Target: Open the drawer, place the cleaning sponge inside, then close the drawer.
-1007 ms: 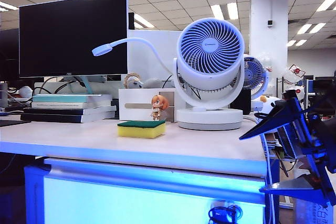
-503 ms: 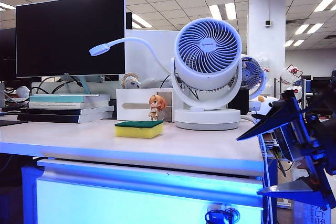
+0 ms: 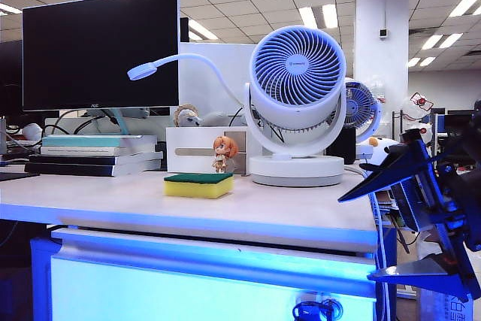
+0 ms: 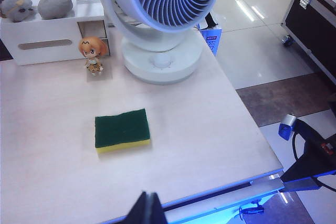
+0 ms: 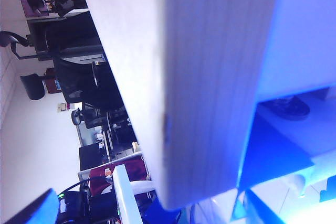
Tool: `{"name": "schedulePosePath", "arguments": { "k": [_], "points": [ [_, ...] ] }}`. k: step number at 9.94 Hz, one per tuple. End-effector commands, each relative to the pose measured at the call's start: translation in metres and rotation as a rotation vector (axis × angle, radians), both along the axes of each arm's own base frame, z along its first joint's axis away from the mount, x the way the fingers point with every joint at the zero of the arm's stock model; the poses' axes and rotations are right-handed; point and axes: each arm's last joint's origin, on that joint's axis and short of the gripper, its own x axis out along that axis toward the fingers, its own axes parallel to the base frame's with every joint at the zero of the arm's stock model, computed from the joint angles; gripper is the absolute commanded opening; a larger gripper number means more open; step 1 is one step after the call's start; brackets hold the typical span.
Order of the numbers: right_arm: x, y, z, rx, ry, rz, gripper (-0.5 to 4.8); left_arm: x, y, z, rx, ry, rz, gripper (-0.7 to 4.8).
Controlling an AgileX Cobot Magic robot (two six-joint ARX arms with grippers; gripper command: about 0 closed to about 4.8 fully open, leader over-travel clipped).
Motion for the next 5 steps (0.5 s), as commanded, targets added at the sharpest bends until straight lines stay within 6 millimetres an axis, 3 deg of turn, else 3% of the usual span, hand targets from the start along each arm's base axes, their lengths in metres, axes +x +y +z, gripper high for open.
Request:
{"name": "schedulePosePath", "arguments": {
  "k": [1, 5],
  "points": [
    [0.003, 0.007, 0.008, 0.065, -0.073, 0.074, 4.79, -0.001, 0.000, 0.006, -0.016, -0.039, -0.003, -0.05],
    [-0.005, 0.025, 0.005, 0.064, -0.060, 0.137, 4.79, -0.007, 0.003, 0.010, -0.024, -0.056, 0.002, -0.05]
  ]
}}
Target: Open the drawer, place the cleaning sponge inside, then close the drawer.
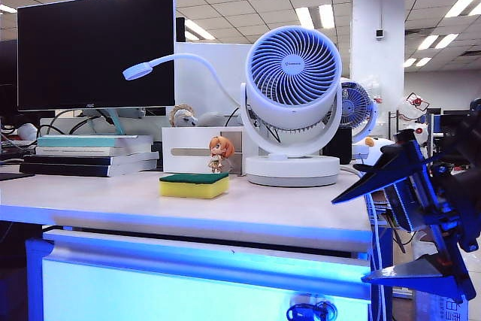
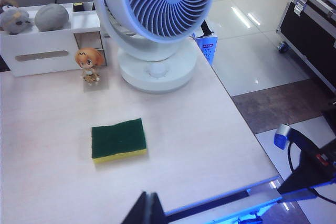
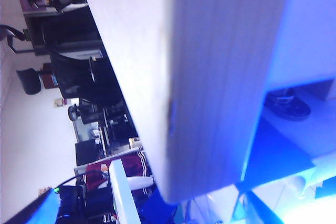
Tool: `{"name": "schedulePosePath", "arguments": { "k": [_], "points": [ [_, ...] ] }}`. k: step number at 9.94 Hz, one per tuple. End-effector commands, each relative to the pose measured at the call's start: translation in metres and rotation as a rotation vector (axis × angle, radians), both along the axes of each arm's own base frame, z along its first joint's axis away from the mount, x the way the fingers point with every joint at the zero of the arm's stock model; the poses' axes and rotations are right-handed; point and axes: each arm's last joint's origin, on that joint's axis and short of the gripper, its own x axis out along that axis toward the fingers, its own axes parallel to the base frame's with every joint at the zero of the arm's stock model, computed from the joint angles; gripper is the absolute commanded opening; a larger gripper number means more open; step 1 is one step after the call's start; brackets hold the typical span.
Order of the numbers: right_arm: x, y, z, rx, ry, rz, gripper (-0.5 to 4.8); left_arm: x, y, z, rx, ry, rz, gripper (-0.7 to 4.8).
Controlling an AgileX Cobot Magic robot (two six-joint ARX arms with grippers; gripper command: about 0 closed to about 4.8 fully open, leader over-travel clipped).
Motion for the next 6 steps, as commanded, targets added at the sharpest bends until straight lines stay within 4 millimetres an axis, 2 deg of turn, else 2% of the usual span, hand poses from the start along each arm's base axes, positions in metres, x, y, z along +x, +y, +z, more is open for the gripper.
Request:
{"name": "schedulePosePath", "arguments": {
  "k": [1, 3, 6],
  "points": [
    [-0.011, 0.018, 0.001, 0.065, -0.032, 0.118, 4.79, -0.004, 0.002, 0.006, -0.014, -0.030, 0.004, -0.05],
    [-0.019, 0.018, -0.003, 0.060, -0.004, 0.123, 4.79, -0.004, 0.002, 0.006, -0.013, -0.031, 0.004, -0.05],
    [-0.028, 0.017, 0.007, 0.035, 0.001, 0.146, 4.79, -0.003, 0.002, 0.009, -0.026, -0.061, 0.004, -0.05]
  ]
}}
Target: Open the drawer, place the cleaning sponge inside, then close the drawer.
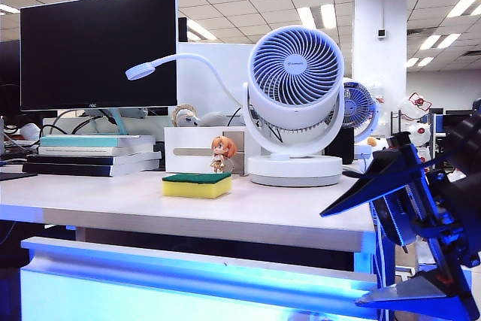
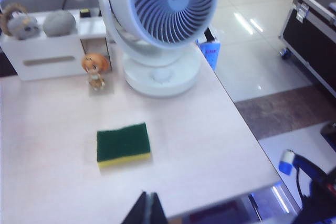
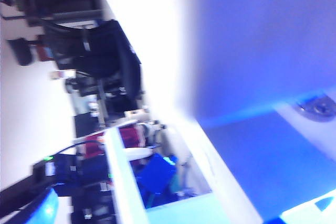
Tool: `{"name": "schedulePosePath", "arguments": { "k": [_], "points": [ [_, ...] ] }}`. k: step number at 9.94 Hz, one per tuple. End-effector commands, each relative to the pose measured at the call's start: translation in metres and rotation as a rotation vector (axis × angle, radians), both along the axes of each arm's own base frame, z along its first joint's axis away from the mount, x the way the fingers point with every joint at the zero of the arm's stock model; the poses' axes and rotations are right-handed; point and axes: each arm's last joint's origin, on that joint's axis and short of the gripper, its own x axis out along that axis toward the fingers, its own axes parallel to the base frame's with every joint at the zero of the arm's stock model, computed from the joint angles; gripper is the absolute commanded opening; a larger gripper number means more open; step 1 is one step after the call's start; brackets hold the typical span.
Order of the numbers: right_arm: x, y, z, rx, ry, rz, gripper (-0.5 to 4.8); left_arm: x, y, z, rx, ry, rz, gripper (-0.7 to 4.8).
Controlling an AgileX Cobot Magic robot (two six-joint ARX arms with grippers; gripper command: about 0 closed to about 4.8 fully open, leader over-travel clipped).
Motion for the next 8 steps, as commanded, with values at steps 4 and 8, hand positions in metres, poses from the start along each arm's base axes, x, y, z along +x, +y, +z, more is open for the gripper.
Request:
{"name": "schedulePosePath", "arguments": {
  "k": [4, 8],
  "points": [
    [-0.017, -0.001, 0.009, -0.007, 0.033, 0.078, 4.79, 0.000, 0.000, 0.007, -0.023, -0.053, 0.001, -0.05],
    [-0.021, -0.014, 0.025, -0.164, -0.011, 0.021, 4.79, 0.001, 0.000, 0.007, -0.023, -0.053, 0.001, -0.05]
  ]
}}
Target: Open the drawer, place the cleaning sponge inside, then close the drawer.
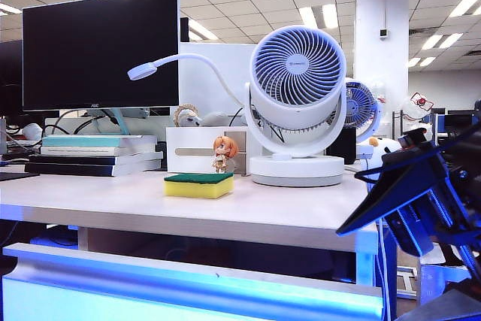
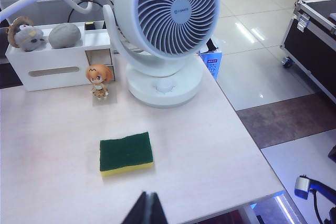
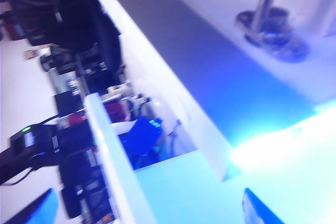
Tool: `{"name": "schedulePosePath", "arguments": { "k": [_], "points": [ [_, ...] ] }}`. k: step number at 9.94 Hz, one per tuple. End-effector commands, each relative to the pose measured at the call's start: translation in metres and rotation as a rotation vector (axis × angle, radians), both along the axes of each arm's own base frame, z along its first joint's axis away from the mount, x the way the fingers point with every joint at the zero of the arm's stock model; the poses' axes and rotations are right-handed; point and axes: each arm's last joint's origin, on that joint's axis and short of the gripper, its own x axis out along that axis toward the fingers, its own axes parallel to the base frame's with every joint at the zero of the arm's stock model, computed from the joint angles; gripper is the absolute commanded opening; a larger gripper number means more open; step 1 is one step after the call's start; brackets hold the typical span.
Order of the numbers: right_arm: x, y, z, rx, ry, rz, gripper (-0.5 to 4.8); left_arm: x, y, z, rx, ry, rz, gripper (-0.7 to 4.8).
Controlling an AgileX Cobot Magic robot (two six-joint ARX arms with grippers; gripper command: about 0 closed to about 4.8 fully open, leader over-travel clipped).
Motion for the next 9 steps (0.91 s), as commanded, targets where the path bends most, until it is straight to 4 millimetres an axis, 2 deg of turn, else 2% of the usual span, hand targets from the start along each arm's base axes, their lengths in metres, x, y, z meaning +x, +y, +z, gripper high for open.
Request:
{"name": "schedulePosePath", "arguments": {
  "k": [1, 2, 3, 4, 5, 6, 7, 8, 9],
  "points": [
    [0.006, -0.013, 0.021, -0.053, -0.103, -0.066, 4.79, 0.000, 0.000, 0.004, -0.010, -0.023, 0.000, -0.05],
    [0.007, -0.019, 0.035, -0.056, -0.159, -0.093, 4.79, 0.000, 0.000, 0.004, -0.010, -0.024, 0.000, -0.05],
    [0.011, -0.025, 0.095, -0.305, -0.442, -0.241, 4.79, -0.001, 0.000, 0.004, -0.011, -0.024, -0.001, -0.05],
    [0.014, -0.026, 0.117, -0.302, -0.535, -0.277, 4.79, -0.001, 0.000, 0.004, -0.010, -0.024, -0.001, -0.05],
    [0.018, -0.024, 0.132, -0.229, -0.580, -0.301, 4.79, -0.001, 0.000, 0.004, -0.010, -0.024, -0.001, -0.05],
    [0.029, -0.020, 0.152, -0.080, -0.621, -0.417, 4.79, -0.001, 0.000, 0.004, -0.012, -0.024, -0.004, -0.05],
    [0.030, -0.020, 0.152, -0.086, -0.626, -0.423, 2.29, -0.001, 0.000, 0.004, -0.011, -0.024, -0.004, -0.05],
    [0.030, -0.016, 0.153, -0.085, -0.661, -0.401, 0.04, -0.001, 0.000, 0.004, -0.011, -0.025, -0.004, -0.05],
    [0.029, -0.010, 0.154, -0.083, -0.693, -0.376, -0.12, -0.001, 0.000, 0.004, -0.011, -0.025, -0.004, -0.05]
  ]
}}
